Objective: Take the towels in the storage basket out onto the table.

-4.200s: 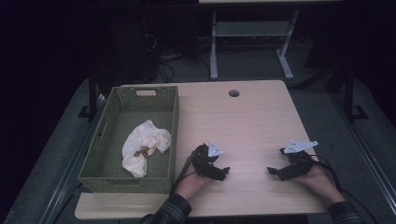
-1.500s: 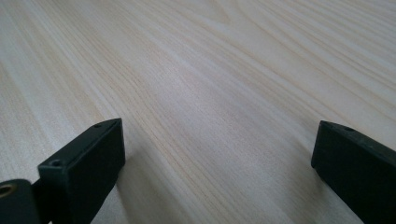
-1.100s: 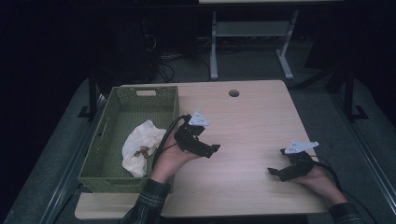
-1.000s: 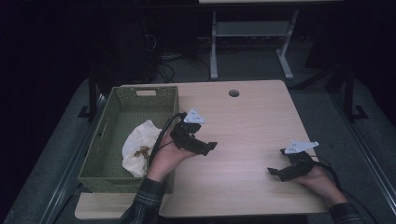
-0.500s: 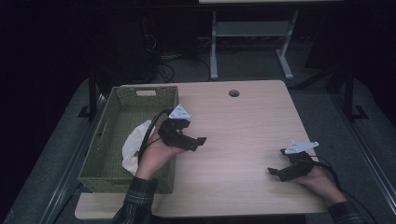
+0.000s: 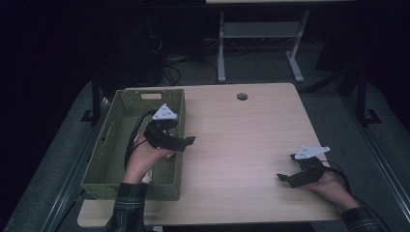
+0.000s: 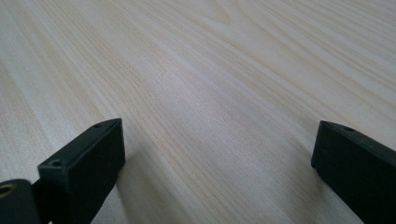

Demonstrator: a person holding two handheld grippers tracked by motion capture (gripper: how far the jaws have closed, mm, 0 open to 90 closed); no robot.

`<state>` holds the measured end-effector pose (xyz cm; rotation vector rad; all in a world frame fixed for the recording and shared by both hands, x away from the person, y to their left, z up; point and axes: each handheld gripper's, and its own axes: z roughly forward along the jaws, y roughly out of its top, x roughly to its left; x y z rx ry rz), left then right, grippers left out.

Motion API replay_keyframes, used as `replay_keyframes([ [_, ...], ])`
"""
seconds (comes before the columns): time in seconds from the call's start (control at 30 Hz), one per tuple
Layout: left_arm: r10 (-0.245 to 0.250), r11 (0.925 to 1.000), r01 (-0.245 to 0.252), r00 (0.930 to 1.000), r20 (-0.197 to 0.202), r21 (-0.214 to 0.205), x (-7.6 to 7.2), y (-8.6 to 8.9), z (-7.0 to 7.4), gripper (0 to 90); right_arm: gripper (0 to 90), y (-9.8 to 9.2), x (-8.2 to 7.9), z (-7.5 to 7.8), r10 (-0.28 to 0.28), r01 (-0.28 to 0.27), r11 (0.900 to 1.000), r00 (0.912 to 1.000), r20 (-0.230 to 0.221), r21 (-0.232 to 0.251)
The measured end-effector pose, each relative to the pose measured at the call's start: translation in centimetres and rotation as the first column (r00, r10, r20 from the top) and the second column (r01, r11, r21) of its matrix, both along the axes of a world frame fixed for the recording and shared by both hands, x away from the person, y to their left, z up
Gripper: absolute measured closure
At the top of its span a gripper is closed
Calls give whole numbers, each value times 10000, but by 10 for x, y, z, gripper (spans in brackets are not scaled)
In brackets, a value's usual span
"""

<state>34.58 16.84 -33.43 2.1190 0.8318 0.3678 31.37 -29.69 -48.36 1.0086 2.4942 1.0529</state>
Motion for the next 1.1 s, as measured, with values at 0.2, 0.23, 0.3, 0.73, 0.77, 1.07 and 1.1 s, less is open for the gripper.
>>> replay_keyframes([
  [0.2,145,9996,-151,9995,273,242,2,13,-2,138,25,0,0,0,16,-16,10000,10000,-6,0],
  [0.23,164,9997,-169,9995,276,160,3,16,-3,138,25,0,0,0,15,-15,10000,10000,-8,1],
  [0.3,195,9997,-200,9994,303,139,4,18,-4,138,25,0,0,0,34,-34,10000,10000,-8,1],
  [0.73,488,9979,-501,9983,327,412,16,47,-17,138,25,0,1,0,89,-89,10000,10000,-9,2],
  [0.77,510,9975,-526,9980,362,462,18,49,-18,138,25,0,1,0,95,-95,10000,10000,-3,1],
  [1.07,1090,9921,-1104,9937,261,595,26,65,-28,136,25,0,1,0,128,-128,9999,9999,13,-4],
  [1.1,1127,9914,-1141,9933,250,643,27,66,-30,135,25,0,1,0,127,-127,9999,9999,15,-9],
])
